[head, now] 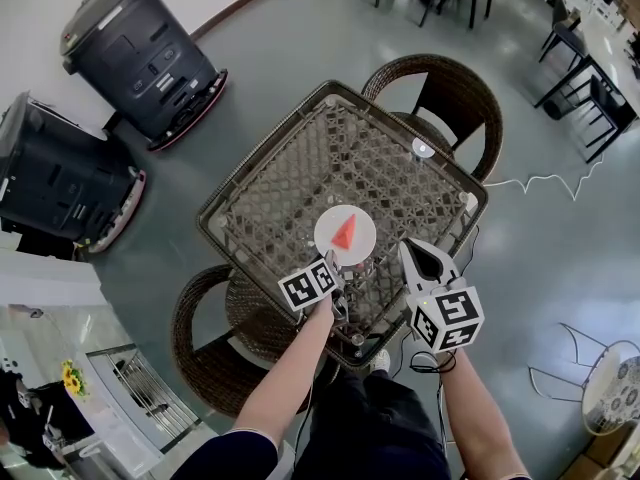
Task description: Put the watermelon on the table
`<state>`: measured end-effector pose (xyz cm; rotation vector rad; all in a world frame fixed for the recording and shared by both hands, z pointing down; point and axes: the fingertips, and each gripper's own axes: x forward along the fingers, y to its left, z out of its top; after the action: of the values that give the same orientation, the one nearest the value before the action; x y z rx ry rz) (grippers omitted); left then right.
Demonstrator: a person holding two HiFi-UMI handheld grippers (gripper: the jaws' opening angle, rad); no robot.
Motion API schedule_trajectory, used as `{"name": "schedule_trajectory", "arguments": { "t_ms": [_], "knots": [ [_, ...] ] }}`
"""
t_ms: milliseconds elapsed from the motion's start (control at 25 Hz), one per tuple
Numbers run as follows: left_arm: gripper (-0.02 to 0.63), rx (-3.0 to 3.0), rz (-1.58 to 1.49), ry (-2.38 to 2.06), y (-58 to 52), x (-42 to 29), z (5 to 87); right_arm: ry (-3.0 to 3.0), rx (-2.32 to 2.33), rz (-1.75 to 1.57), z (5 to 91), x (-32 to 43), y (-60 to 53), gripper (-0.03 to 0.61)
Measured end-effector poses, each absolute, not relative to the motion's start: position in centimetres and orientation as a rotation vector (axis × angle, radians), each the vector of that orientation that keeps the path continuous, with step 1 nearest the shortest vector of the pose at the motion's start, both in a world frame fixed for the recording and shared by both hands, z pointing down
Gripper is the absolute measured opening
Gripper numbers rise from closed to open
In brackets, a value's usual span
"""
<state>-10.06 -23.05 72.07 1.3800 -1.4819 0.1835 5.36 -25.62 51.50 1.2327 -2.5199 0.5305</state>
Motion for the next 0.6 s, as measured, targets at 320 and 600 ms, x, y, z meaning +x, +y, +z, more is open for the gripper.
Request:
{"name": "schedule_trajectory", "arguments": {
  "t_ms": [320,600],
  "knots": [
    [0.088,1.411,0.221,-1.516,-22.6,-10.7,71.2,-2.532,1.228,0.53,51.0,5.0,-25.3,0.003],
    [0.087,1.601,0.265,-1.565,-22.8,-10.7,67.3,-2.562,1.216,0.523,50.2,4.3,-24.8,0.003]
  ]
}}
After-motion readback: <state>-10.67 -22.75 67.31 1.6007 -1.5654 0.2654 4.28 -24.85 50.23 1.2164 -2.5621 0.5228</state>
